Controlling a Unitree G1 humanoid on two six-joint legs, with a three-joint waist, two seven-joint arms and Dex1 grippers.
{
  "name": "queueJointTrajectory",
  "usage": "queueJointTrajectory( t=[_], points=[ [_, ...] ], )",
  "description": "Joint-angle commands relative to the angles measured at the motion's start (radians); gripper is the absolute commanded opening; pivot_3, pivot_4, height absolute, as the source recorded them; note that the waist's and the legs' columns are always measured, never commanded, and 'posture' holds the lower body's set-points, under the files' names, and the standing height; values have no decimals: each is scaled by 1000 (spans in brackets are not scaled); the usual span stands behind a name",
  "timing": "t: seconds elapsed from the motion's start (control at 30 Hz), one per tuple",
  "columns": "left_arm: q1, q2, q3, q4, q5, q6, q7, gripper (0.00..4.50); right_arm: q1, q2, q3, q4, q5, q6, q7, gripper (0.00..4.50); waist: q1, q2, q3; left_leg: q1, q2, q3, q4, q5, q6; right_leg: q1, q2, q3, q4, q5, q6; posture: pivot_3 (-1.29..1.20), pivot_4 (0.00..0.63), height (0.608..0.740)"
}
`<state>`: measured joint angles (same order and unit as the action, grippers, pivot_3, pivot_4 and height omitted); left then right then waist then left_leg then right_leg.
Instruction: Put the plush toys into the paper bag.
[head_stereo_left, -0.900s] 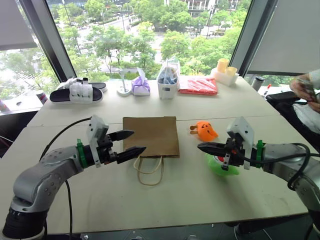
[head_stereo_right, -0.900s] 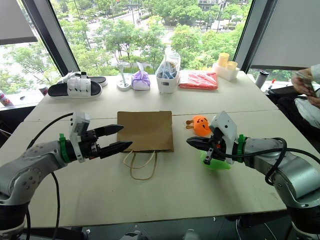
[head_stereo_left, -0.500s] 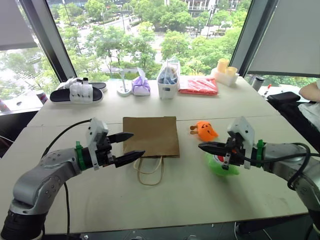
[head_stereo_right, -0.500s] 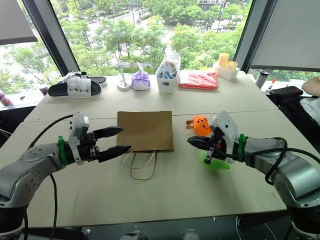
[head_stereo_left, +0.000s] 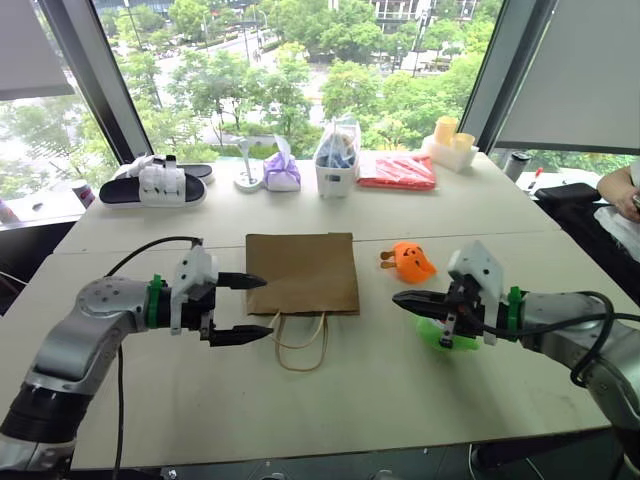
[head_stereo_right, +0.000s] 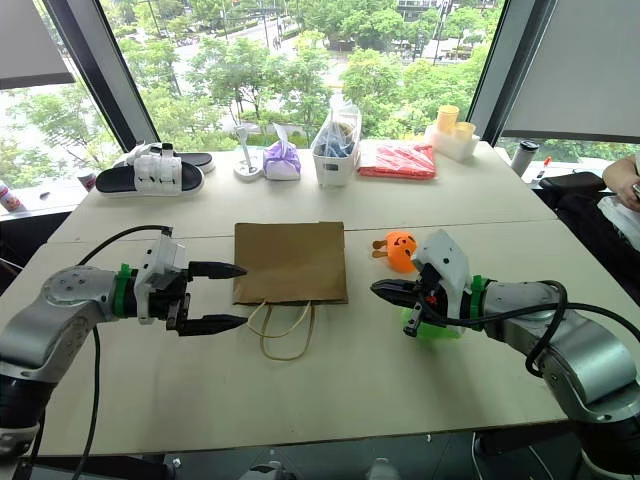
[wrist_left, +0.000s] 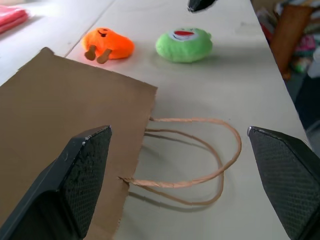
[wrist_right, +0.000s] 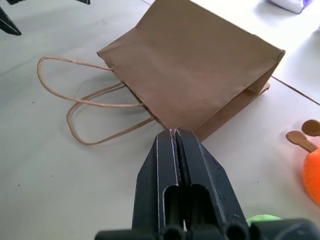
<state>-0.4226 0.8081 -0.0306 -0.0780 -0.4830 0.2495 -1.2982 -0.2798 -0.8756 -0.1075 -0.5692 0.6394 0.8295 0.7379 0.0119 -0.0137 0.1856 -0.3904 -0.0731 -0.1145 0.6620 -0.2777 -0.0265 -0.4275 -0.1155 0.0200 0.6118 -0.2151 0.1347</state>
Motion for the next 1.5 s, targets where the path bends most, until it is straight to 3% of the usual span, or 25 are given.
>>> queueJointTrajectory(
  t=[0.03, 0.23, 0.27, 0.37, 0.57, 0.6, 0.67, 0.8, 1.07, 1.3, 1.5],
  points=[
    [-60, -39, -67, 84, 90, -150, -69, 4444, 32, 0, -29, -64, -8, -2, -32, 0, 1, 0, 0, 0, 0, 0, 0, 0, 0, 0, 0, 0, 0, 0, 0, 0, 150, 740],
    [-157, -130, -173, 289, 212, -335, -140, 4444, 80, 7, -43, -122, -5, 19, -88, 0, 1, 0, 0, 0, 0, 0, 0, 0, 0, 0, 0, 0, 0, 1, 2, 0, 150, 740],
    [-172, -150, -181, 327, 223, -362, -146, 4215, 86, 9, -46, -134, -1, 27, -100, 0, 2, 0, 0, 0, 0, 0, 0, 0, 0, 0, 0, 0, 0, 1, 2, 0, 150, 740],
    [-199, -185, -180, 398, 240, -414, -153, 3220, 109, 17, -51, -163, 3, 44, -130, 0, 0, 0, 0, 0, -1, 0, 0, 0, 0, 0, 0, 0, 0, 1, 2, 0, 150, 740],
    [-245, -245, -130, 377, 170, -301, -103, 143, 160, 75, 17, -195, -46, 44, -214, 0, 0, -1, 0, 0, 0, 0, 0, 0, 1, -1, 0, 0, 0, 1, 2, 0, 150, 740],
    [-258, -257, -117, 358, 148, -251, -80, 30, 161, 89, 40, -195, -59, 42, -228, 0, 0, -1, 0, 0, -1, 0, 1, 0, 1, 0, 0, 0, 1, 1, 3, 0, 150, 740],
    [-275, -272, -97, 320, 118, -165, -43, 30, 160, 112, 73, -195, -78, 41, -247, 0, 1, -1, 0, 0, -1, 0, 1, 0, 1, 0, 0, 0, 1, 1, 3, 0, 150, 740],
    [-312, -301, -36, 208, 10, 45, 54, 30, 75, 272, 229, -87, -189, 4, -358, 0, -9, -1, 0, 0, -1, -1, 1, 0, 1, 0, 1, 0, 2, 1, 3, 0, 150, 740],
    [-305, -334, 35, 37, -116, 265, 211, 30, -129, 536, 398, 311, -408, -160, -455, 0, -28, 0, 0, 1, -1, -2, 0, 0, 0, -2, 2, 0, 3, 1, 3, 0, 150, 740],
    [-305, -394, 130, -67, -222, 381, 406, 30, -283, 735, 394, 707, -518, -273, -541, 0, -25, 0, 0, 1, -1, -2, 0, 1, -1, -3, 2, 1, 4, 2, 2, 0, 150, 740],
    [-403, -423, 225, -18, -227, 348, 558, 30, -277, 746, 411, 765, -577, -280, -511, 0, -31, 0, 0, 1, -2, -3, -1, 2, -3, -4, 2, 2, 5, 2, 2, 0, 150, 740]
  ],
)
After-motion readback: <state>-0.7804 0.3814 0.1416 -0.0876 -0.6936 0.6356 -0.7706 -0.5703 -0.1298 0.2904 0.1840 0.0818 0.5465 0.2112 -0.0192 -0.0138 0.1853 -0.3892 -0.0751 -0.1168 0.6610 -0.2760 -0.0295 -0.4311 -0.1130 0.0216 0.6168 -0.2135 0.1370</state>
